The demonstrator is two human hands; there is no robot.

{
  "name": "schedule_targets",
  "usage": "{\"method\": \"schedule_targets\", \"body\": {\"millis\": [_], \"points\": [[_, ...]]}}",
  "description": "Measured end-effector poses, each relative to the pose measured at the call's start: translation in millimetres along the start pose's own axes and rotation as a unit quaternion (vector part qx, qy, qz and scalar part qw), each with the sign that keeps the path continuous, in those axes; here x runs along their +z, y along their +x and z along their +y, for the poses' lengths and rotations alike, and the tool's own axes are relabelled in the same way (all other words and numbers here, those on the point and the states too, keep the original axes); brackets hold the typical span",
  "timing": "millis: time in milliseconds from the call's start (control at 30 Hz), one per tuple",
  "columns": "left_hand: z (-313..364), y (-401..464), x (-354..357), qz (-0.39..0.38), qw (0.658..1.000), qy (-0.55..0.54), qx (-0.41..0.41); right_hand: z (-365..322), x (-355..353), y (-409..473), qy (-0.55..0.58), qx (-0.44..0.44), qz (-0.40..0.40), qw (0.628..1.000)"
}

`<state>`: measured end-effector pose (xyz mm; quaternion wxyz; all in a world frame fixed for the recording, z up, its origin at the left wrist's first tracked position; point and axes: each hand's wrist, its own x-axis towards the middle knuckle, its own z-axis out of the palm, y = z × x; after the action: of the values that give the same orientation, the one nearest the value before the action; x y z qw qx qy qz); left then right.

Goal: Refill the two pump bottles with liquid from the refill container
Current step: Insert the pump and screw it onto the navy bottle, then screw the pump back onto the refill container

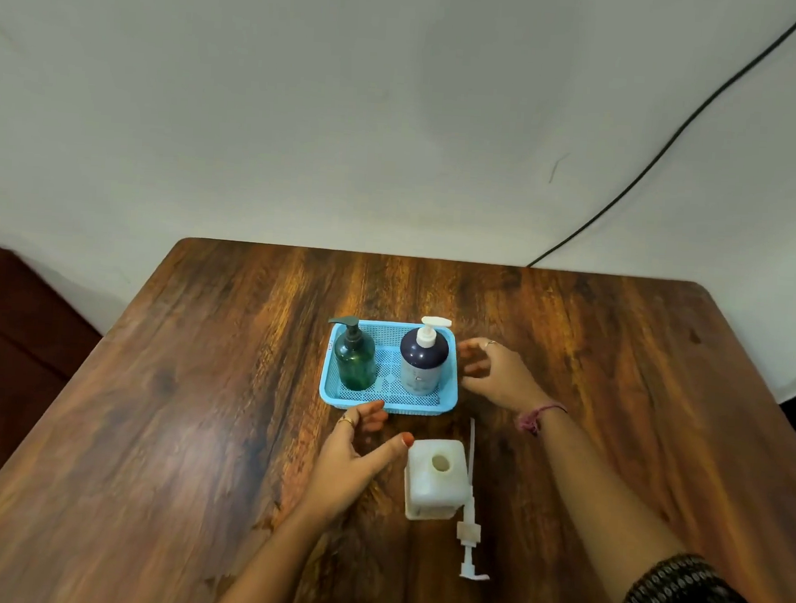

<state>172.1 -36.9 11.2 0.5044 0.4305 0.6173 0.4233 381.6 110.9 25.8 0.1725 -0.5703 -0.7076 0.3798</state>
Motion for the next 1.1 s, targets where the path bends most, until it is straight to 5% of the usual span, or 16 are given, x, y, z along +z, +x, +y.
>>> {"method": "schedule_targets", "body": {"millis": [200, 433, 667, 1100], "points": [[-9, -13, 1, -0.082, 0.99, 0.107, 0.047, 24, -4, -72, -0.139, -0.04, -0.034, 0.989], [-19, -17, 20, -0.107, 0.967, 0.211, 0.091, 60, 44, -129, -0.323, -0.126, -0.136, 0.928], [-30, -13, 33, -0.117, 0.967, 0.218, 0.064, 76, 72, -156, -0.382, -0.21, -0.166, 0.884], [-28, -19, 34, -0.071, 0.988, 0.122, 0.056, 81, 76, -161, -0.351, -0.222, -0.174, 0.893]]}}
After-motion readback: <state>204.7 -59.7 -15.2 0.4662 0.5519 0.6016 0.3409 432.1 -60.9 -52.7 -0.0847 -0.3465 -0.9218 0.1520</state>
